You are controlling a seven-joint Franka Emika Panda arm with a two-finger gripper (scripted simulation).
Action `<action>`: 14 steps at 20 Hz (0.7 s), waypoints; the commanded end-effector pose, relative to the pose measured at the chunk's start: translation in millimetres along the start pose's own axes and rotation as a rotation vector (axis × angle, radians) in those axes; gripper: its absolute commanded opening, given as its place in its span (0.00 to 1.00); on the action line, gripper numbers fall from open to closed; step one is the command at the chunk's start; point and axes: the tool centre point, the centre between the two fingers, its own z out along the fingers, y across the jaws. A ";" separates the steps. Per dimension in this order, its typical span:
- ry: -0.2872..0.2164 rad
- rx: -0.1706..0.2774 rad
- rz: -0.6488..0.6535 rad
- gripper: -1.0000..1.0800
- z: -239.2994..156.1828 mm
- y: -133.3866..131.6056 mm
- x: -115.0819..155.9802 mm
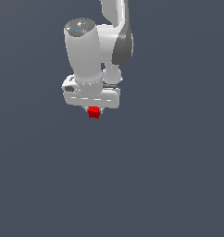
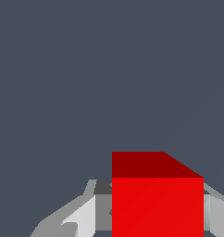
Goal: Pick up the red cube and move it to a goal position.
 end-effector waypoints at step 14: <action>-0.001 0.000 0.000 0.00 -73.9 12.6 8.9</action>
